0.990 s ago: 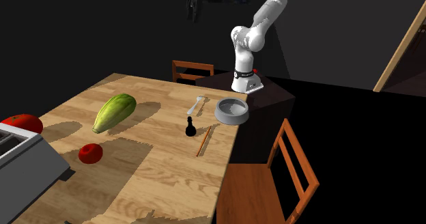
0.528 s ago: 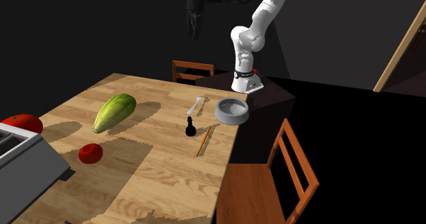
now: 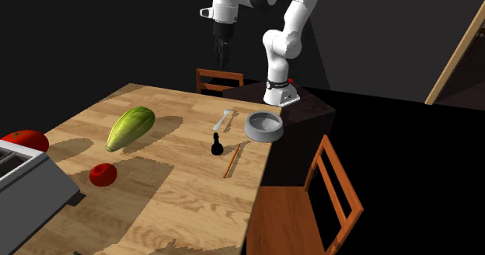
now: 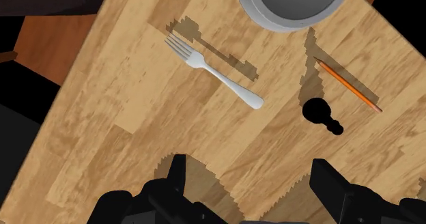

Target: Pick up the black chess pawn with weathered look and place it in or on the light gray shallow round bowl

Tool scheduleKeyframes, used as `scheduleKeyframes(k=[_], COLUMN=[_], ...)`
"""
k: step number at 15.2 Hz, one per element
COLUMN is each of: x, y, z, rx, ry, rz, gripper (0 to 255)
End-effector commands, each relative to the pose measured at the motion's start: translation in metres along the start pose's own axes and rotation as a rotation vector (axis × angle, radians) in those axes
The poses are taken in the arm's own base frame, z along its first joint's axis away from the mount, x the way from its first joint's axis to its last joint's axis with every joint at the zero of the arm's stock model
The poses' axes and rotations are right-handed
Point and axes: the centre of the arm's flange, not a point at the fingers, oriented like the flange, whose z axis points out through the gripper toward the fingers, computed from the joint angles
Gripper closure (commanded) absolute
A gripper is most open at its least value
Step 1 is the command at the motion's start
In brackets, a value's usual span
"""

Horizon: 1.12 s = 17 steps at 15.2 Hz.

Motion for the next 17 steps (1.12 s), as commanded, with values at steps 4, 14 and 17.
scheduleKeyframes(k=[4,14,17], x=[0.010,0.030,0.036], y=[-0.050,-0.144,-0.172], z=[0.047,0.141,0.169], rx=[-0.007,-0.025,-0.030], ry=[-0.013,-0.039,-0.046], rz=[0.039,0.114,0.137], gripper=[0,0,0])
